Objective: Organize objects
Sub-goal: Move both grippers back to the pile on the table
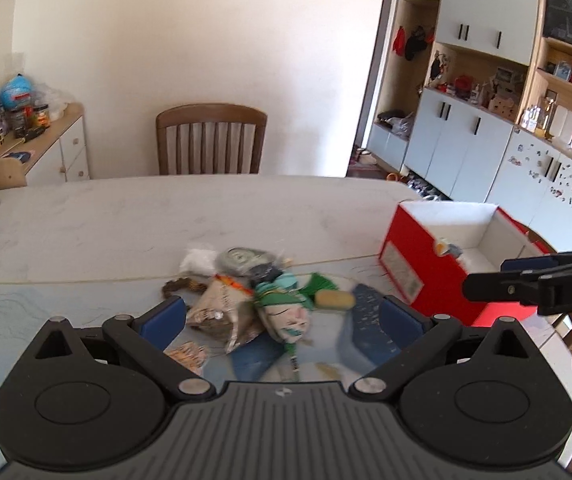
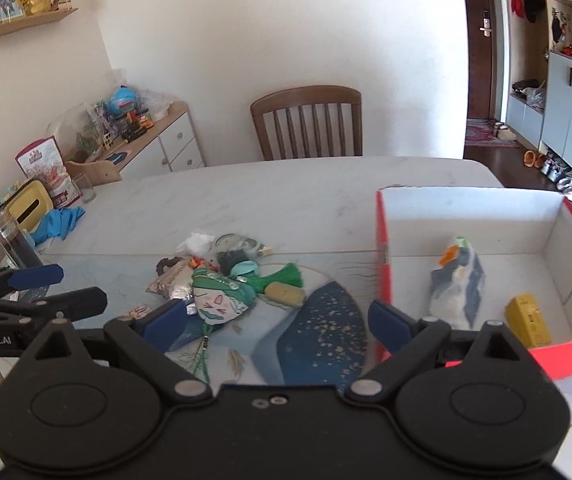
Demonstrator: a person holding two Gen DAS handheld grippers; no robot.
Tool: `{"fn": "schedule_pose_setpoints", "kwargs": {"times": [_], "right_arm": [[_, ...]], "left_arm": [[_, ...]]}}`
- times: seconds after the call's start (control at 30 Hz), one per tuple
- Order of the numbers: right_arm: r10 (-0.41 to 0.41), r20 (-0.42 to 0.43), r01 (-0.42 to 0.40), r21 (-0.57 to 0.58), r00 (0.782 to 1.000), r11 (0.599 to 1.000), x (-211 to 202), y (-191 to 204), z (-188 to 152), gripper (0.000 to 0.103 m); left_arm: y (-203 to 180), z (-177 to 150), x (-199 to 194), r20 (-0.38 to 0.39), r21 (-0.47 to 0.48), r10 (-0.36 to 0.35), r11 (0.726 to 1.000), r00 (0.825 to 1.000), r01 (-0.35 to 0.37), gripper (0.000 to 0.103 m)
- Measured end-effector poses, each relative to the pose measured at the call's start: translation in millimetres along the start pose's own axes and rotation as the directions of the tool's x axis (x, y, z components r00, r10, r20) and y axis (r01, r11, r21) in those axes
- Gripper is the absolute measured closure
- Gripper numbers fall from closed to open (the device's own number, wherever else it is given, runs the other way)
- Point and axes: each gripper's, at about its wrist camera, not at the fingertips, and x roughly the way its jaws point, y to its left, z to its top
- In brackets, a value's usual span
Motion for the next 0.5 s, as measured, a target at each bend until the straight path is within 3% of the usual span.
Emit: {"fn": "schedule_pose_setpoints", "kwargs": {"times": [0.17,0.5], "right_arm": [[0.022,-0.025,-0.022,-0.020,0.999,1.000,20.8,12.2,3.9,0.007],[0.011,-0.107,-0.026,-0.141,0.994,0.990,75.7,39.3,7.4,0.007]], "left_arm": [[26.3,-9.6,14.9,-0.041,-0.058,0.002,0.998,0.999,-0.004,0.000],[63.3,-29.6,54.0,-0.090,-0.036,0.089,0.995,0.992,-0.093,0.000]]}}
